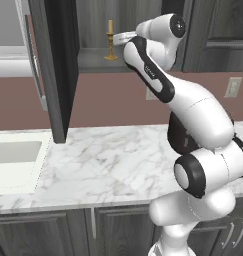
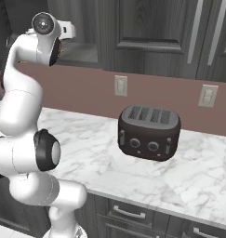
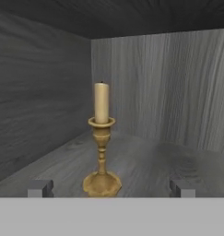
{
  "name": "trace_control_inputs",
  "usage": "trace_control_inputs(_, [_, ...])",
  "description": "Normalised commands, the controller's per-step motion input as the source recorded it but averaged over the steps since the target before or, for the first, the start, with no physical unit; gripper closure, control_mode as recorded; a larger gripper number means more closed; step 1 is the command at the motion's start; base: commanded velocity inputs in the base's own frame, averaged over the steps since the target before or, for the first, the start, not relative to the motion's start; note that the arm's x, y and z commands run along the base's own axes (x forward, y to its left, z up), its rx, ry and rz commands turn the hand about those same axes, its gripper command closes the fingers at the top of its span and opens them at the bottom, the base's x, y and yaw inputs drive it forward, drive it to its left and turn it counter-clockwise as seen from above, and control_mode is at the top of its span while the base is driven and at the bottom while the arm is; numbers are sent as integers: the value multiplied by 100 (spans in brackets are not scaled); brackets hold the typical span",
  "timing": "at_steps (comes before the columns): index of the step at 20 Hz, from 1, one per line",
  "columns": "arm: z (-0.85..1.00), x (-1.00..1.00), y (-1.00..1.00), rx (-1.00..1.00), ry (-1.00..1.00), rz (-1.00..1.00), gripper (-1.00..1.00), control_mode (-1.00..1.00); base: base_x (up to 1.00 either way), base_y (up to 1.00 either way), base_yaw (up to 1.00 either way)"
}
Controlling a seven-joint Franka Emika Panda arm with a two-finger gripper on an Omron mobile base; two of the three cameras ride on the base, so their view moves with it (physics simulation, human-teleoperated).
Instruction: Get the candle and the liquor from the cabinet and move them to the dining counter.
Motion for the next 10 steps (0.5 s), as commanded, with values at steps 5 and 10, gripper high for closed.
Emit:
trace_control_inputs(5, [0,33,11,0,0,1,-100,-100,0,0,0])
trace_control_inputs(10, [0,23,14,0,0,2,-100,-100,0,0,0])
